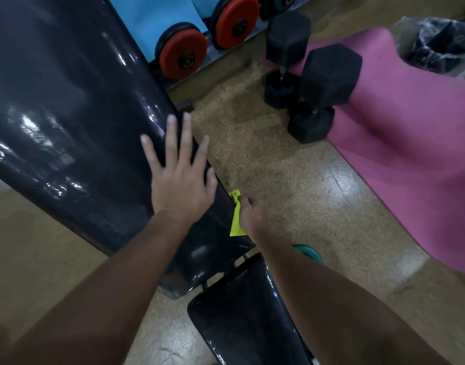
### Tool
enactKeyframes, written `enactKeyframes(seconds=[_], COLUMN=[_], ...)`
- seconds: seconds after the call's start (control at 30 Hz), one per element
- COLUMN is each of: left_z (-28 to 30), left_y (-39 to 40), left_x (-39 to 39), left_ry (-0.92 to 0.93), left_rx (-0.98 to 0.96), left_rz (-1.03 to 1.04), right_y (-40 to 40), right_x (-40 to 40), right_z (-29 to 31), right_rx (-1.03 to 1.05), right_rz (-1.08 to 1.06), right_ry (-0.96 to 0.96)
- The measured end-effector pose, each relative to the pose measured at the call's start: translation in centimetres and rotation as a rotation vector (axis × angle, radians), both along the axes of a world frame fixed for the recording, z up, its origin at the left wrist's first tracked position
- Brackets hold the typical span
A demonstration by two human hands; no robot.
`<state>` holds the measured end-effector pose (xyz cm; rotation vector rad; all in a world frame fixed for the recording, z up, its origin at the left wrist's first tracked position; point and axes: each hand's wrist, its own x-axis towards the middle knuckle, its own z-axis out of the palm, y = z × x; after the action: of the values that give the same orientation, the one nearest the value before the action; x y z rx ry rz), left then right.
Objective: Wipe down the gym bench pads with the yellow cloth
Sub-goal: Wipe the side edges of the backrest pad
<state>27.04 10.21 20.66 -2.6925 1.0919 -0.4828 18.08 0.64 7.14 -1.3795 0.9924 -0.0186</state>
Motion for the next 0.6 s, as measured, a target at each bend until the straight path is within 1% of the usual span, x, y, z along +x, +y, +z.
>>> enactKeyframes(seconds=[0.2,0.3,0.43,0.5,0.57,0.6], left_z=[-6.0,-7.4,-7.9,-7.8,-7.7,-7.6], left_y=[0.1,0.1,-0.1,-0.2,-0.2,-0.1], left_x=[-5.4,-6.6,-7.0,-7.1,-7.2,-7.3], left_ry=[0.106,0.116,0.118,0.123,0.128,0.133], left_rx=[0.061,0.071,0.072,0.076,0.073,0.066], left_rz=[0.032,0.057,0.081,0.083,0.08,0.077], right_y=[0.1,0.2,0.3,0.4,0.8,1.0], right_x=[-1.3,-2.3,-3.8,-4.2,-4.5,-4.7], right_z=[-3.1,-4.1,-4.4,-4.6,-4.8,-4.8], right_rx=[-0.039,-0.028,-0.001,0.05,0.176,0.272], right_rz=[0.005,0.016,0.003,-0.053,-0.153,-0.217], right_ry=[-0.022,0.03,0.103,0.129,0.185,0.223])
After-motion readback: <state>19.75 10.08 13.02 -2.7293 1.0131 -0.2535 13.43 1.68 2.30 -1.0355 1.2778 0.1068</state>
